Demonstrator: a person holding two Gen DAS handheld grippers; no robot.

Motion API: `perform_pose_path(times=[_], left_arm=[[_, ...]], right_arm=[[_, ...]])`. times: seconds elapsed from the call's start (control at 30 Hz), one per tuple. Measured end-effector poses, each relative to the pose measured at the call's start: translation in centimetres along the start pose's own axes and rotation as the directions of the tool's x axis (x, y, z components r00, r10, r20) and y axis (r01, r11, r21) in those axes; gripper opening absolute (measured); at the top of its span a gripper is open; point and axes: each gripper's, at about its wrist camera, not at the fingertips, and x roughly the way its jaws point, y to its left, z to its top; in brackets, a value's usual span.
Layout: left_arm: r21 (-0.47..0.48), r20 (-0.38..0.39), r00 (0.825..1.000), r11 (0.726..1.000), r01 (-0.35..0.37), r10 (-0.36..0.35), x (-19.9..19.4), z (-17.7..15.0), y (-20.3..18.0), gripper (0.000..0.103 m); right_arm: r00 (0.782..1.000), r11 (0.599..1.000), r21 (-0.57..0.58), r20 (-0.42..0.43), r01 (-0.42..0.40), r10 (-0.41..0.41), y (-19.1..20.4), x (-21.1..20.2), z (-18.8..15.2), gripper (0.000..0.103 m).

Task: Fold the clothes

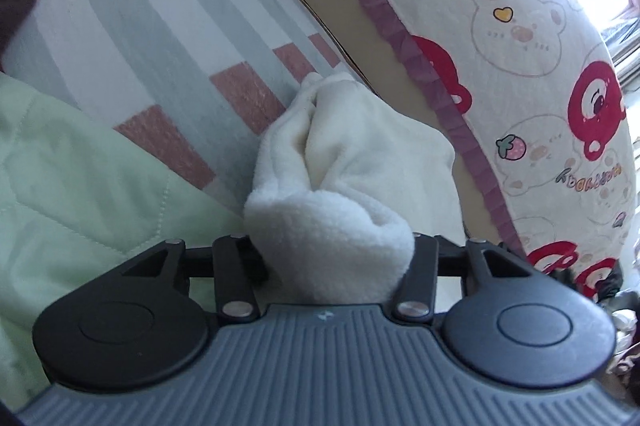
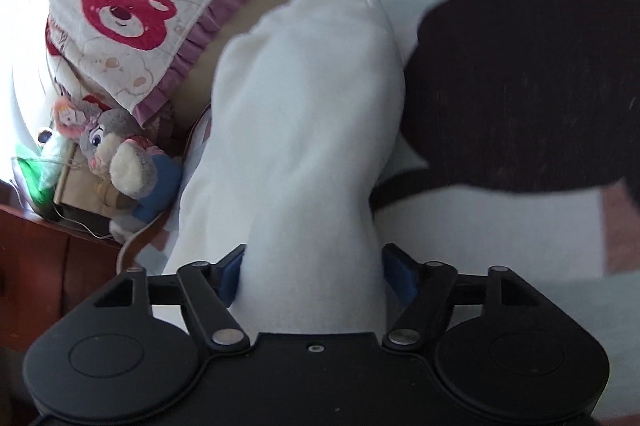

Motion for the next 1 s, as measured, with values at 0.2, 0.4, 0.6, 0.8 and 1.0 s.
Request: perform_pose_path(times=[0.2, 0.4, 0.6, 0.8, 1.0], left_arm=[[0.236, 0.045, 0.997, 0.969, -0.077, 0.069, -0.1, -0.2, -3.4, 0.029], [0.353, 0.131, 0.99, 0.931, -0.092, 0.048, -2.2, 0.5, -6.0, 0.029], [0.397, 0.197, 0.979, 0.909, -0.126, 0.05, -4.9, 3.5, -6.6, 0.028], [0.425, 0.261, 0.96, 0.88, -0.213, 0.106, -6.3, 8.4, -5.6, 0.029], [0.446, 0.325, 0.932, 0.844, -0.299, 0.158, -7.6, 13.2, -4.6, 0.029]], right_arm=[[0.998, 0.988, -0.148, 0.039, -0.046, 0.053, 2.7, 1.3, -0.5, 0.053], [0.99, 0.939, -0.341, 0.106, -0.051, 0.092, 7.7, -0.5, -0.8, 0.049], [0.979, 0.911, -0.395, 0.111, -0.116, 0.172, 11.7, -0.5, -0.2, 0.049], [0.965, 0.869, -0.441, 0.021, -0.225, 0.26, 14.4, 3.8, 0.3, 0.049], [0.938, 0.819, -0.477, -0.034, -0.32, 0.346, 18.8, 9.9, 1.7, 0.049]])
